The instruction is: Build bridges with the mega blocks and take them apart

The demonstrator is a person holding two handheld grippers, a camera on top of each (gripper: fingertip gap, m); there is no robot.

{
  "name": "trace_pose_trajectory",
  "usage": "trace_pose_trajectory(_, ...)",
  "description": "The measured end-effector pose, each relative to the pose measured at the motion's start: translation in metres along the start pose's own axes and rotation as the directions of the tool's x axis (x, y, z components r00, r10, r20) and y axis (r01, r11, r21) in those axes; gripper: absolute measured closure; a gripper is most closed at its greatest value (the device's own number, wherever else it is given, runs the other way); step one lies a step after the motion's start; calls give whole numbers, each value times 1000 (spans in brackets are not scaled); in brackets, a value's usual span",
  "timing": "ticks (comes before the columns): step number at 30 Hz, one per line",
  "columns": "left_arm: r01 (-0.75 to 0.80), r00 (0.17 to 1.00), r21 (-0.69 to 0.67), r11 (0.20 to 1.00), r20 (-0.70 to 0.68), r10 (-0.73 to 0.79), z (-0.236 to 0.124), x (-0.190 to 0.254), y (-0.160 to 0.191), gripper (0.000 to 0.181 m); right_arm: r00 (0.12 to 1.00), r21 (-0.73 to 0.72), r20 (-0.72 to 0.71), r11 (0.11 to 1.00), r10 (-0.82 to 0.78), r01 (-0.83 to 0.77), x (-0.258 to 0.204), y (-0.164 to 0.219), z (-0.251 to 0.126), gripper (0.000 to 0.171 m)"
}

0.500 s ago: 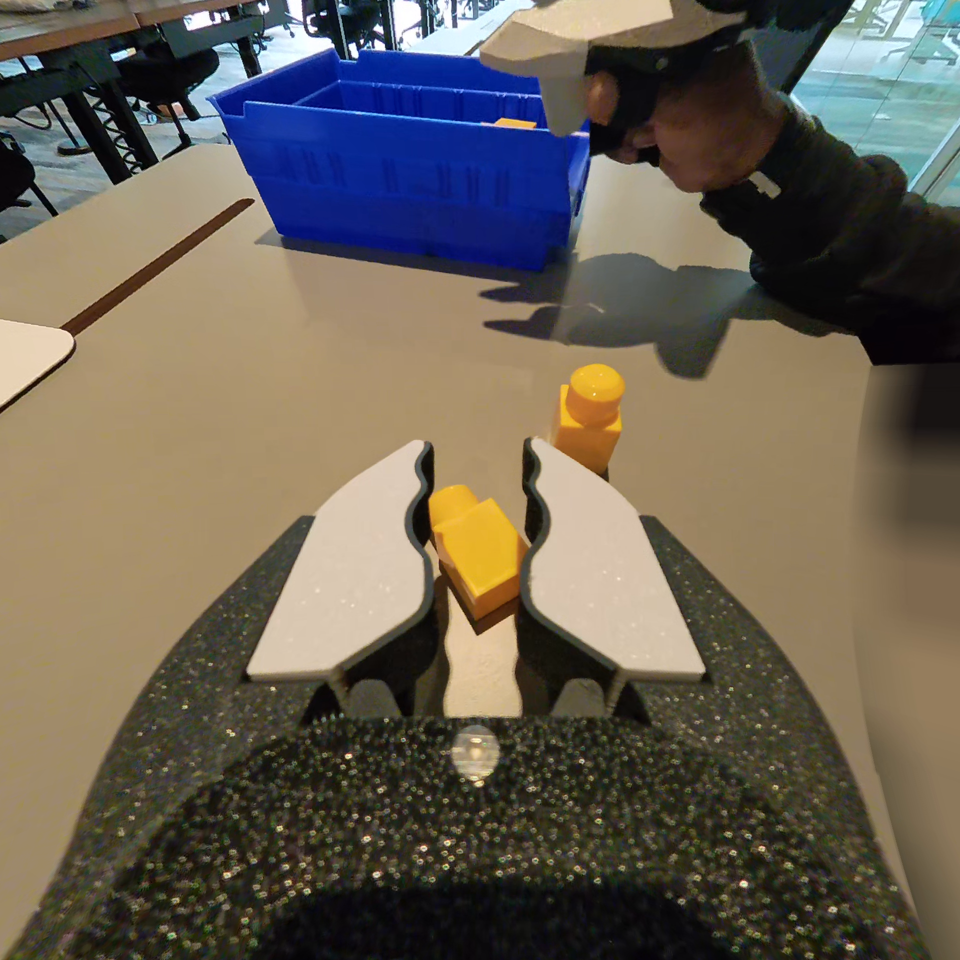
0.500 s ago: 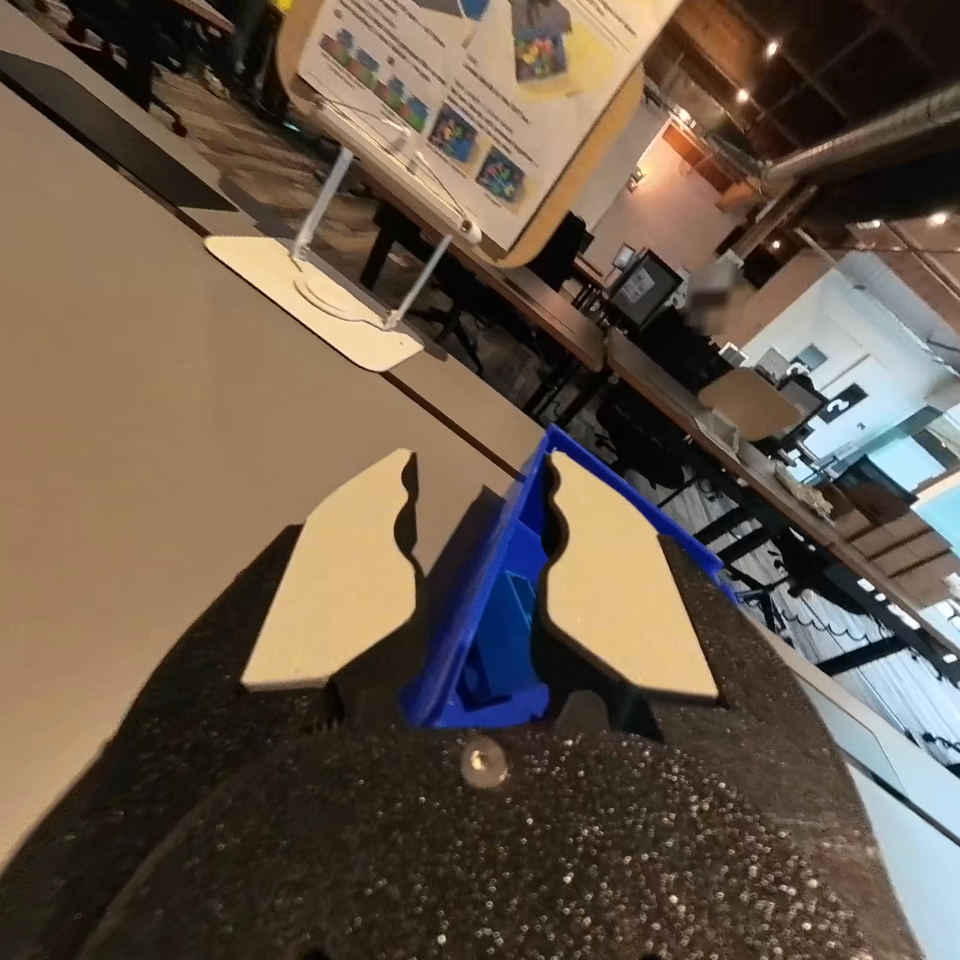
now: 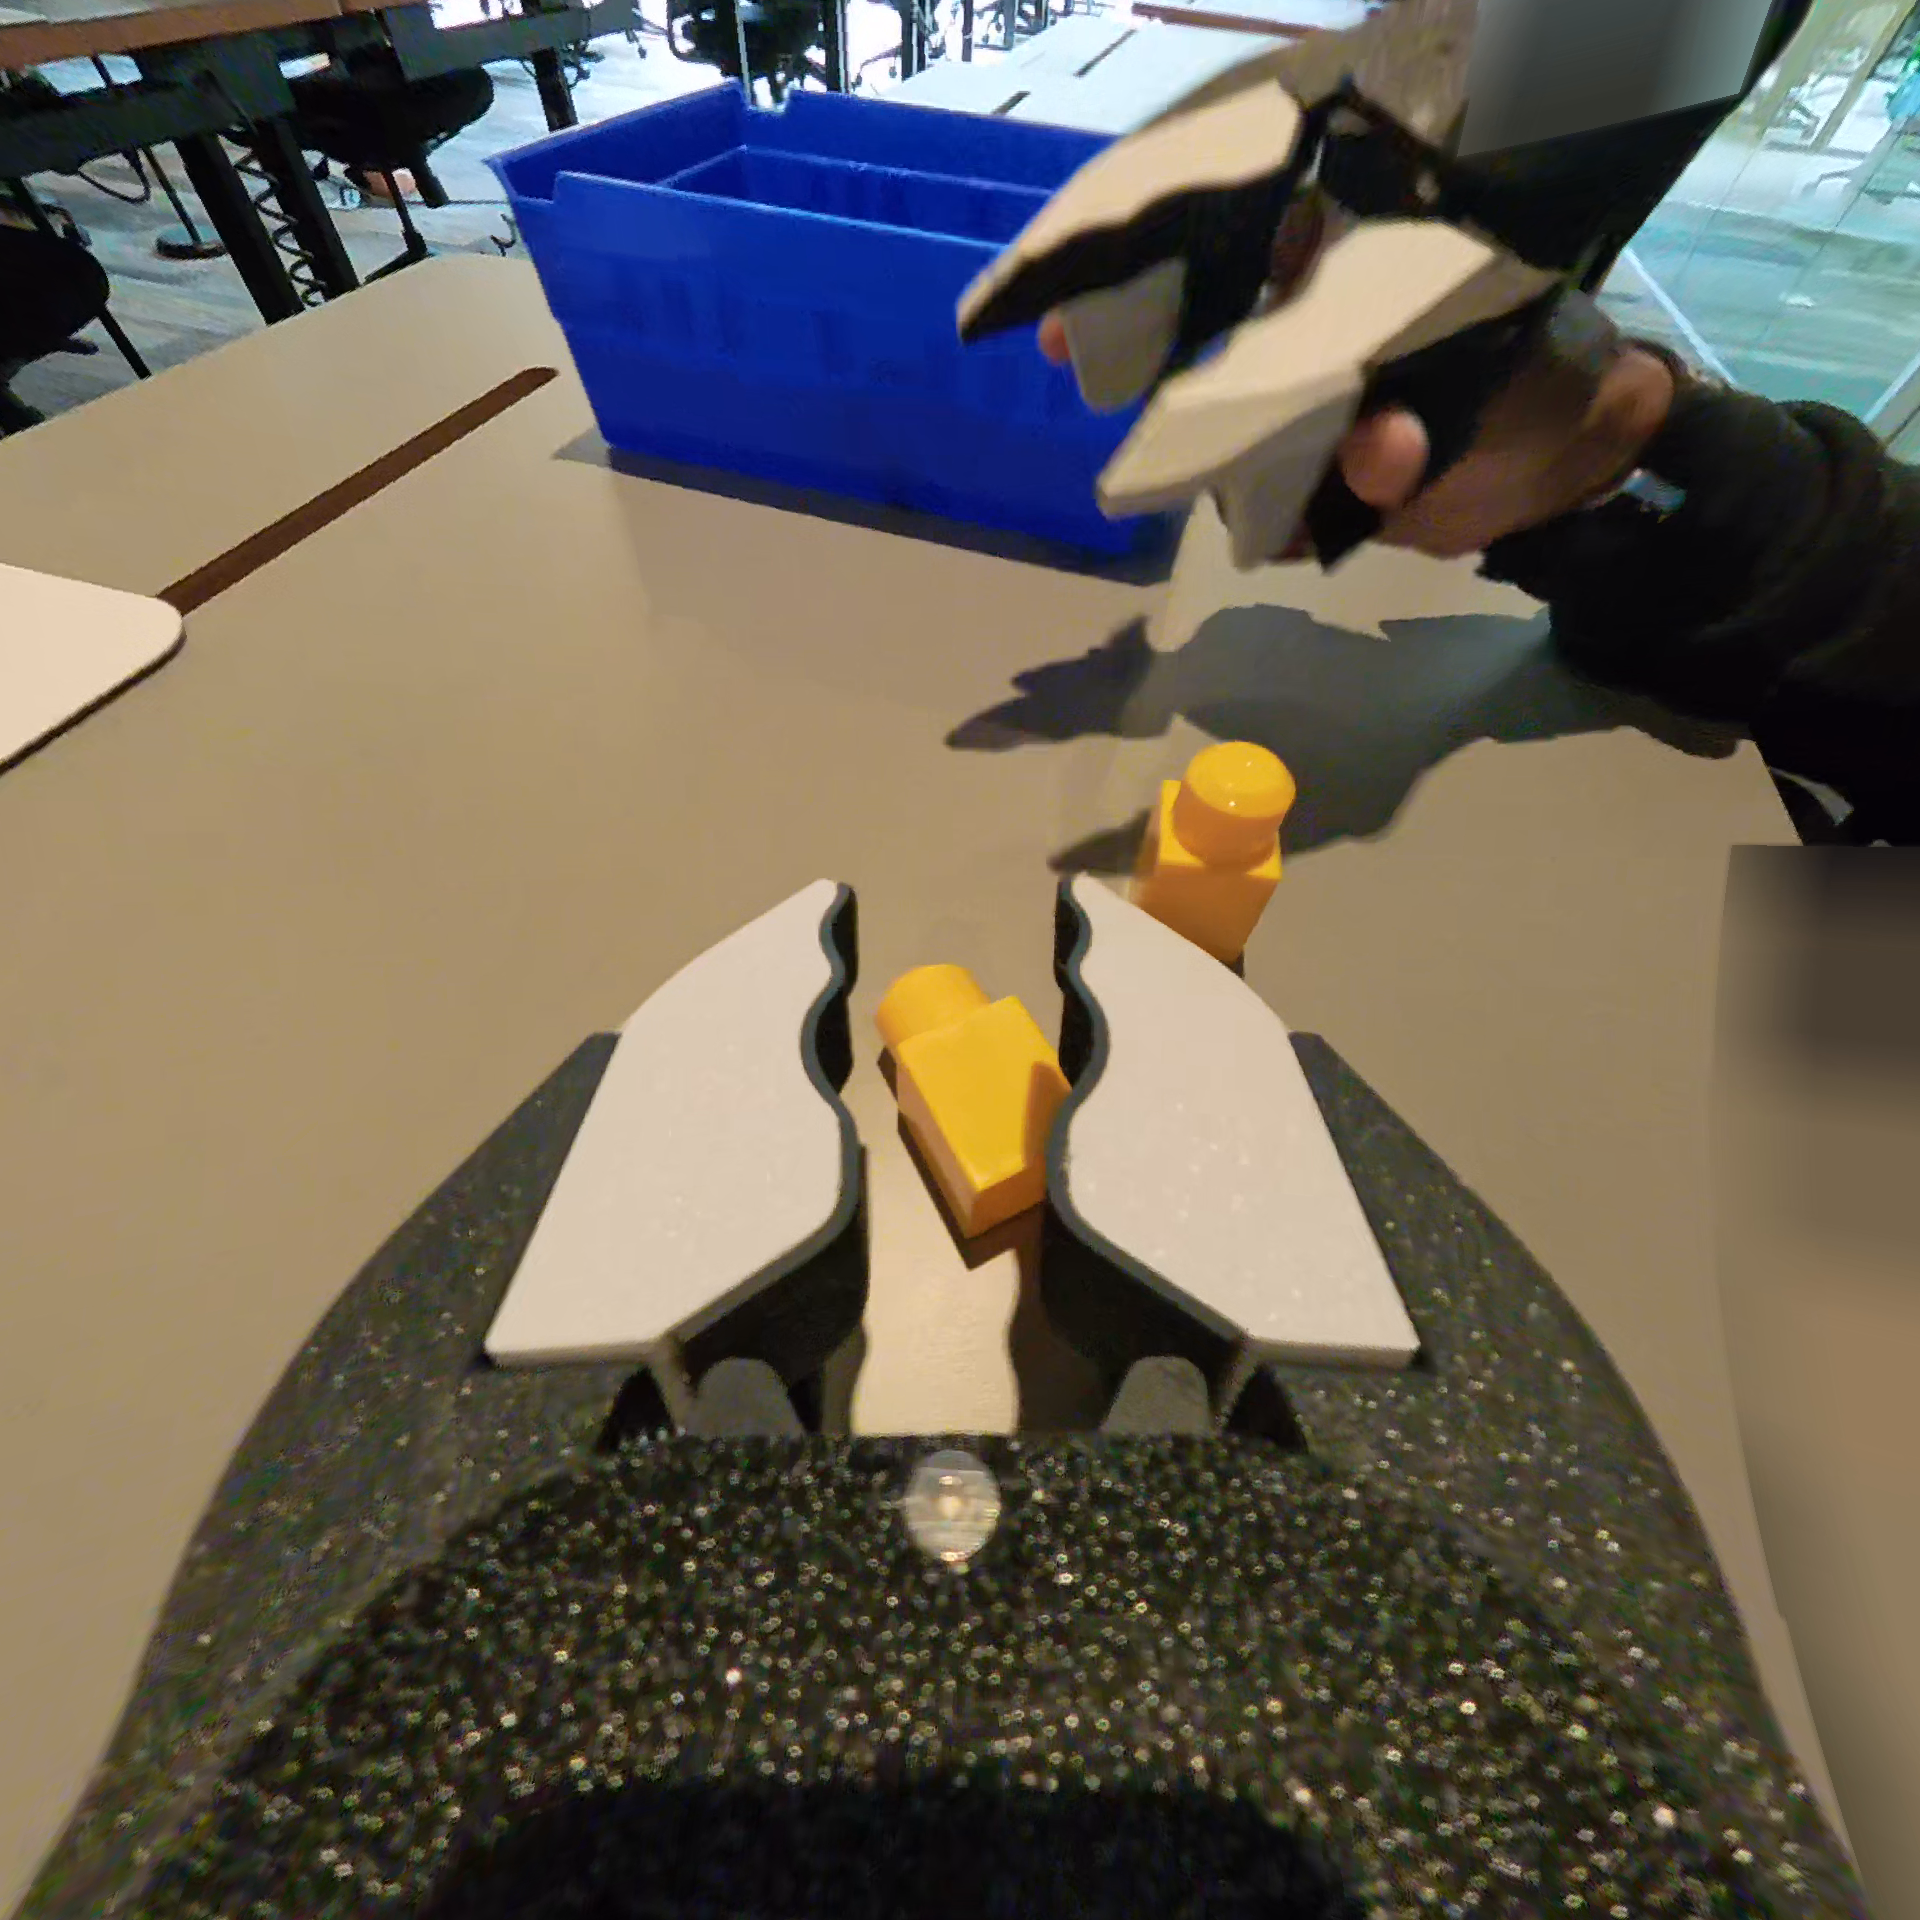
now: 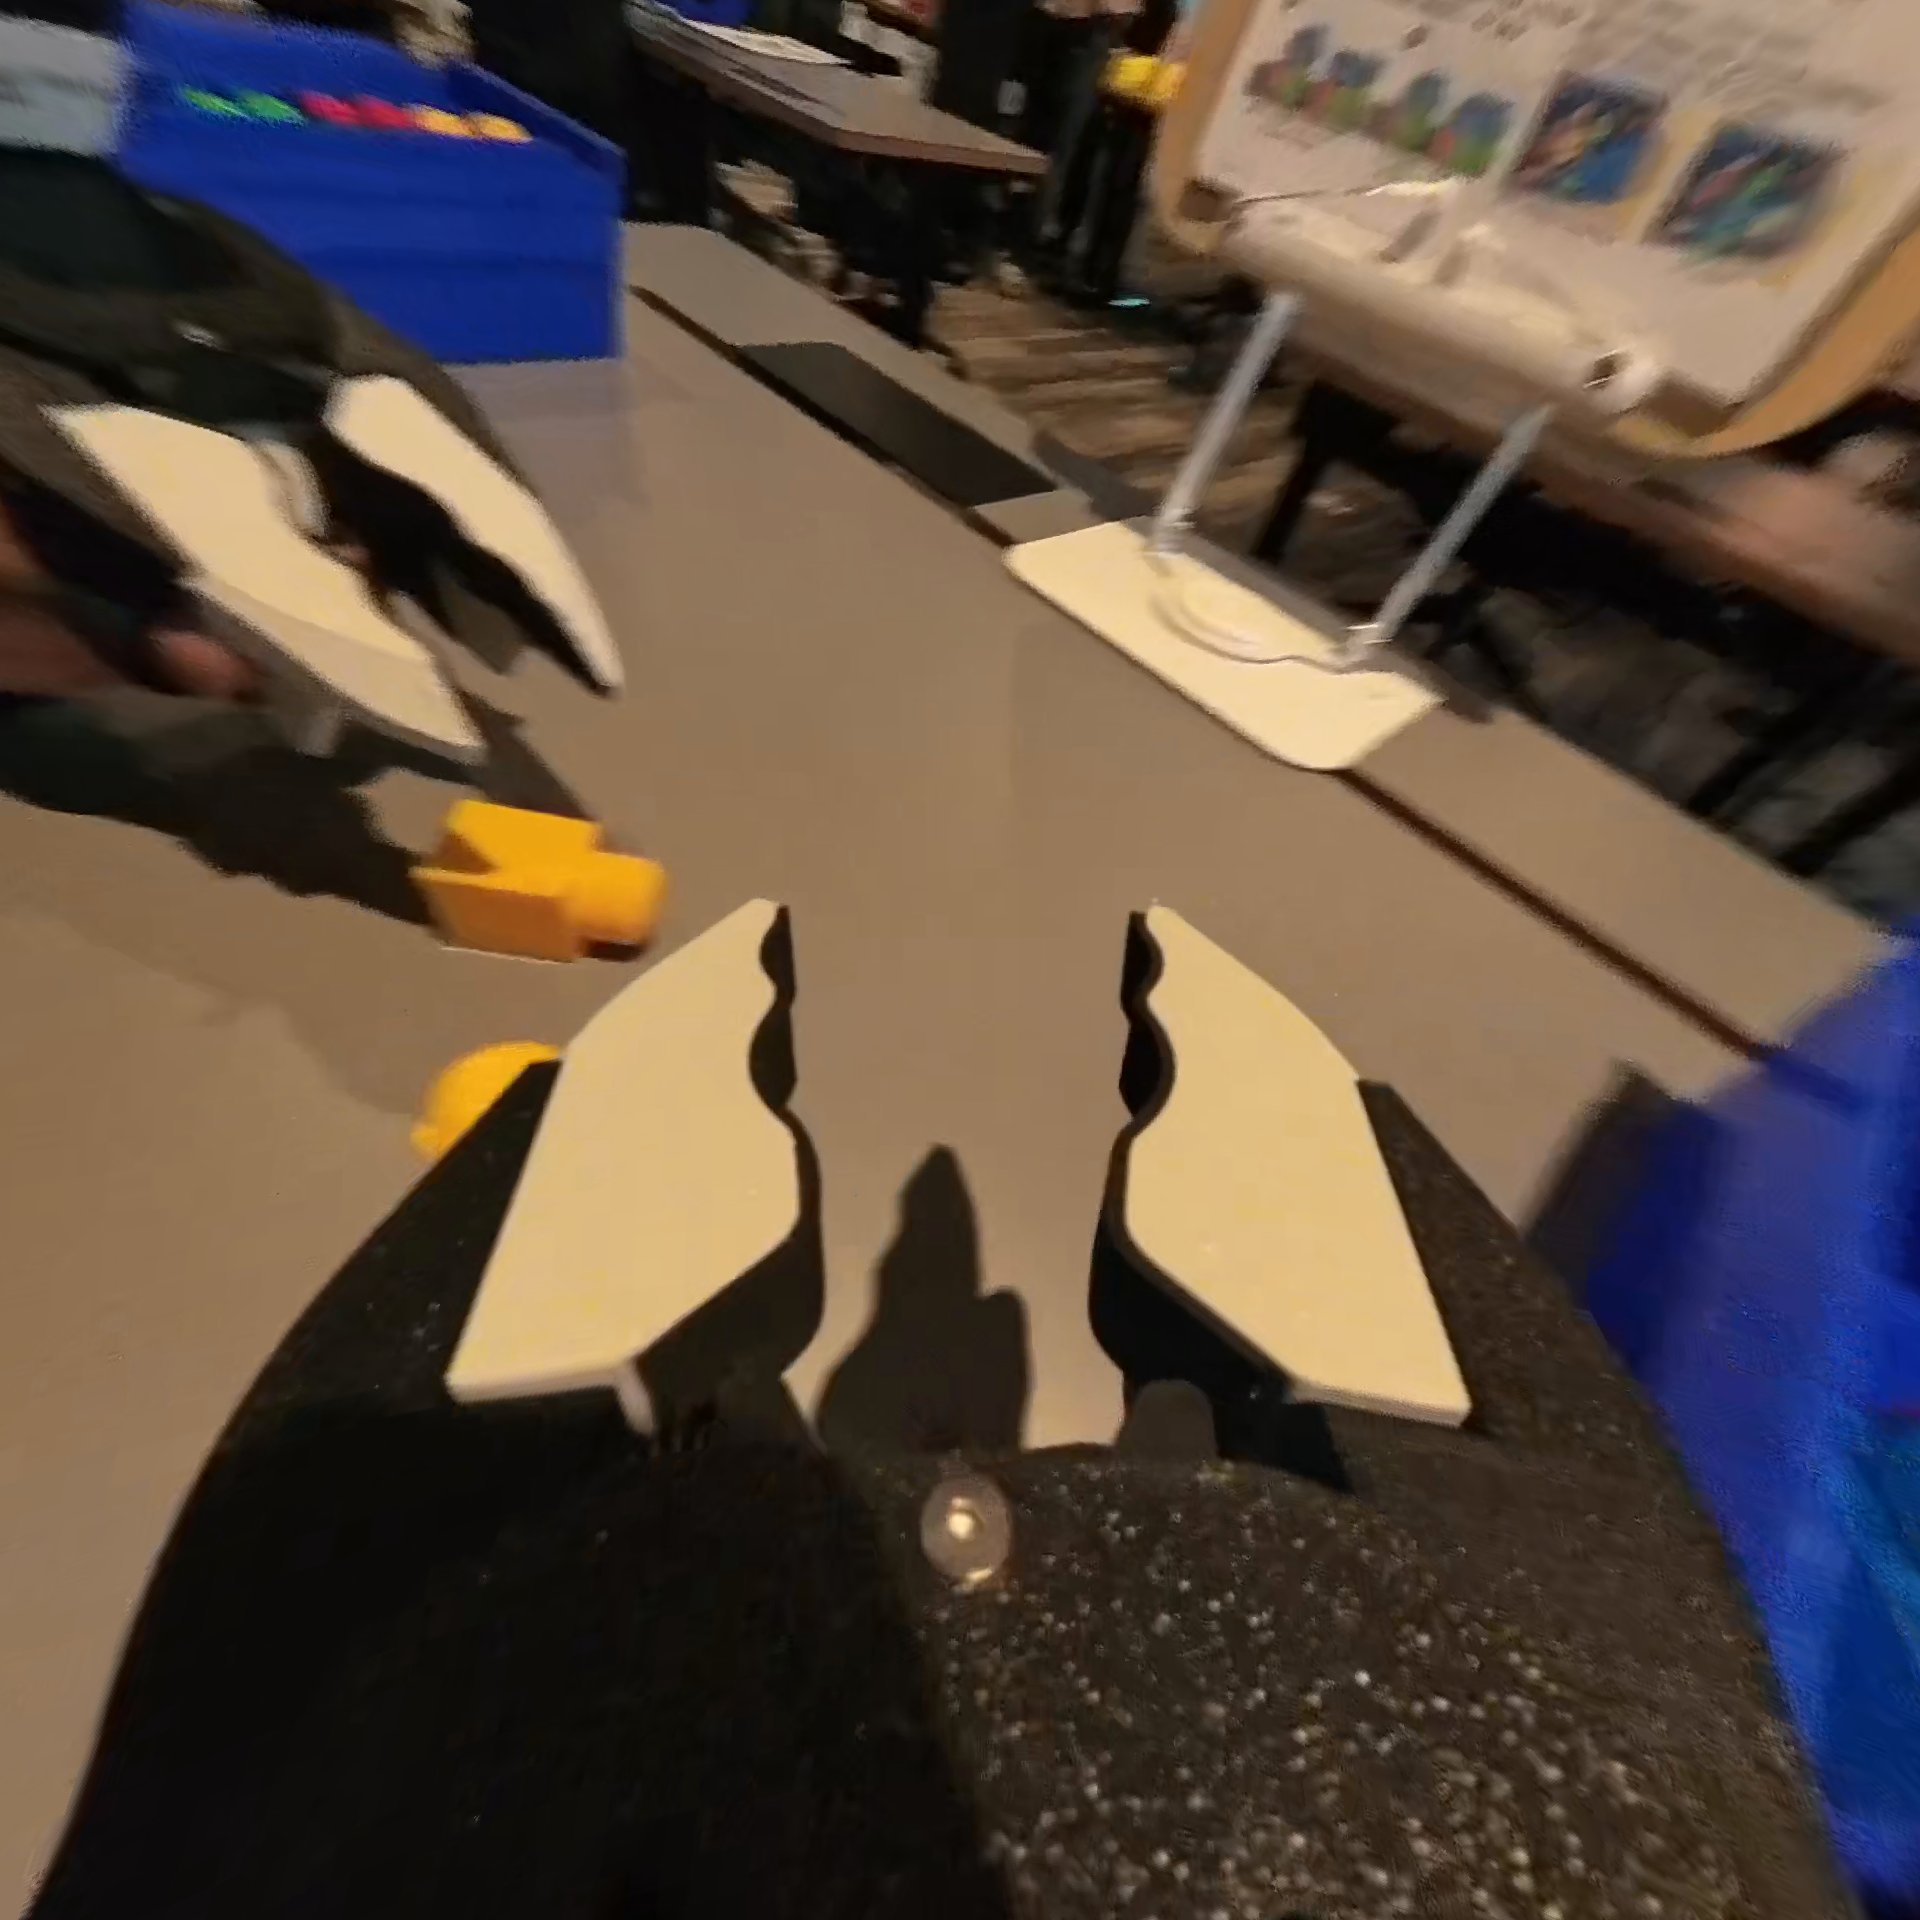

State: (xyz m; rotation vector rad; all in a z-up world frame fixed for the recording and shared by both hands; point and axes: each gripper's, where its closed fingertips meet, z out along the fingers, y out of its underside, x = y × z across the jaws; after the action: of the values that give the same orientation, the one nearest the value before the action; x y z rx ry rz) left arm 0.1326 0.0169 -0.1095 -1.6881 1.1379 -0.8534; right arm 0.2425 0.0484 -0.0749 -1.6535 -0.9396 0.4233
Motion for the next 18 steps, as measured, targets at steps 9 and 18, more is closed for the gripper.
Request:
trace_pose_trajectory(9,38,999,29,999,-4,-38,-4,-3,-4,145,885,-64,463,995,-41,80,-87,20,2,102)
trace_pose_trajectory(18,23,1000,11,1000,-4,-23,-2,0,-2,145,850,-178,522,965,-73,193,-104,55,11,123)
